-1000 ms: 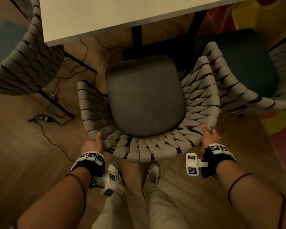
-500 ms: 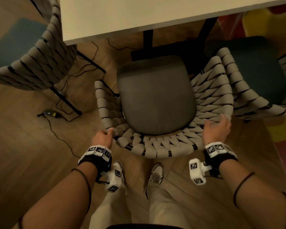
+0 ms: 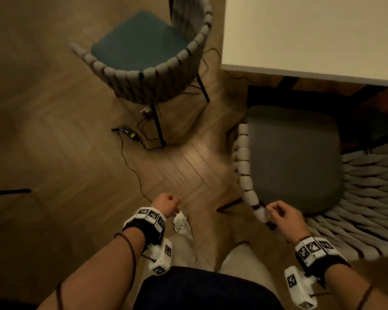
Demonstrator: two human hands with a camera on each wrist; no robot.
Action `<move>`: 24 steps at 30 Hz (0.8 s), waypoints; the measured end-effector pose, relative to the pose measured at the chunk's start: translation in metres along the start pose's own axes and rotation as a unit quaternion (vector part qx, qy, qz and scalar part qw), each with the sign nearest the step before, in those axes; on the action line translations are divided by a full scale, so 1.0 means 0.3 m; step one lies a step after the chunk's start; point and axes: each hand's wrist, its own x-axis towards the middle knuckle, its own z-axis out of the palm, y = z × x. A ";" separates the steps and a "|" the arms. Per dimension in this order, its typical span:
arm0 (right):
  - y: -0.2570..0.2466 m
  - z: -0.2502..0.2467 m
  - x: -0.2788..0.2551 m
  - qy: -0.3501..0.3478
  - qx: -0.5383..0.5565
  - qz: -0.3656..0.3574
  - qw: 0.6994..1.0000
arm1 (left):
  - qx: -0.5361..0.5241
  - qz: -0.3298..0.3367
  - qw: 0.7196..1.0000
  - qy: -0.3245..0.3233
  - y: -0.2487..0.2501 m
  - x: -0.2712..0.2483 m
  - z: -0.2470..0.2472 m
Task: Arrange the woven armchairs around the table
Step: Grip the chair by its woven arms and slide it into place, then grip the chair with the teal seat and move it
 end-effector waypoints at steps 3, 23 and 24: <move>-0.110 0.071 0.034 -0.044 -0.008 0.023 0.999 | 0.011 -0.061 0.998 0.028 -0.178 -0.007 -0.214; -1.412 0.382 1.109 -0.029 0.216 0.094 0.971 | -0.013 -0.076 0.994 0.083 0.091 0.391 -1.324; -1.466 0.372 1.209 -0.007 0.244 0.114 0.963 | -0.013 -0.058 0.995 0.083 0.151 0.422 -1.375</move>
